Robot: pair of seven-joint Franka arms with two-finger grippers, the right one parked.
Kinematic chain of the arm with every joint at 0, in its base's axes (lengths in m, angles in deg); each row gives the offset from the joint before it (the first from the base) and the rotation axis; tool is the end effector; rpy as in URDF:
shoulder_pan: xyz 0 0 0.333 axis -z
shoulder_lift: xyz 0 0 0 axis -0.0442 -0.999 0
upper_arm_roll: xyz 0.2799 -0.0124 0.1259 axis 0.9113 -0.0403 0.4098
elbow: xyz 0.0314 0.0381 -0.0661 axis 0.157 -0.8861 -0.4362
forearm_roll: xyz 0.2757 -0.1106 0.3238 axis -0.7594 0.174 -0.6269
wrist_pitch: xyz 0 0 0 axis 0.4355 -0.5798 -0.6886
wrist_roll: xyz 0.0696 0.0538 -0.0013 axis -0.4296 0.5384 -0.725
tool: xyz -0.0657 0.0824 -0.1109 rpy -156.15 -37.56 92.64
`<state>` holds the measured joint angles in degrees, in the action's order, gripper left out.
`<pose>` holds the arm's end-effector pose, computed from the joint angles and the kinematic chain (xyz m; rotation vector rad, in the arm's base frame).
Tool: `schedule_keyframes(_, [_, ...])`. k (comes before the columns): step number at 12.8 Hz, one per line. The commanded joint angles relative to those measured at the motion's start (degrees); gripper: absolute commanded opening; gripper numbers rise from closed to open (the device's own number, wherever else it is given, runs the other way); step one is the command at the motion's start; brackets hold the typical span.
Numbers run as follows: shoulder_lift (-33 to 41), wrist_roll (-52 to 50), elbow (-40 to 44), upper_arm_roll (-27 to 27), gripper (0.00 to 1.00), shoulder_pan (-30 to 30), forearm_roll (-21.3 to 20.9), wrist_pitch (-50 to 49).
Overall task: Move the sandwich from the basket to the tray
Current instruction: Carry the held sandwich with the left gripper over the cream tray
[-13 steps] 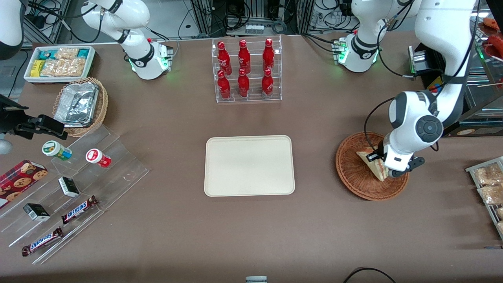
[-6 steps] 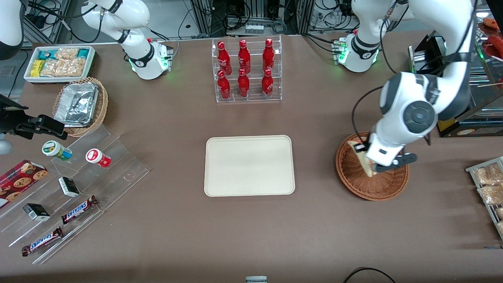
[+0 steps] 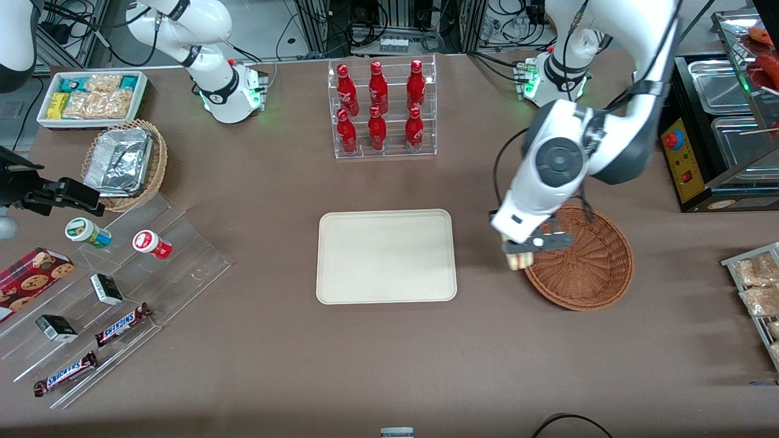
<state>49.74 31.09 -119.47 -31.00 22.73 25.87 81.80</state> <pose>0.5778 -0.2977 0.3089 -3.0494 -0.1020 0.1587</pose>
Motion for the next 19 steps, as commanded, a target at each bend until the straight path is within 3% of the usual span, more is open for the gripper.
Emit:
schedule_keyframes(1, [-5.7,-2.1,7.2,0.7,0.00,4.1,-0.2,-0.7])
schedule_keyframes(9, [-18.2,-1.0,15.6,0.6,0.00,13.0,-0.3,5.9])
schedule_keyframes(19, [-26.6,0.7,19.1,-1.5,0.00,13.8,-0.2,9.9])
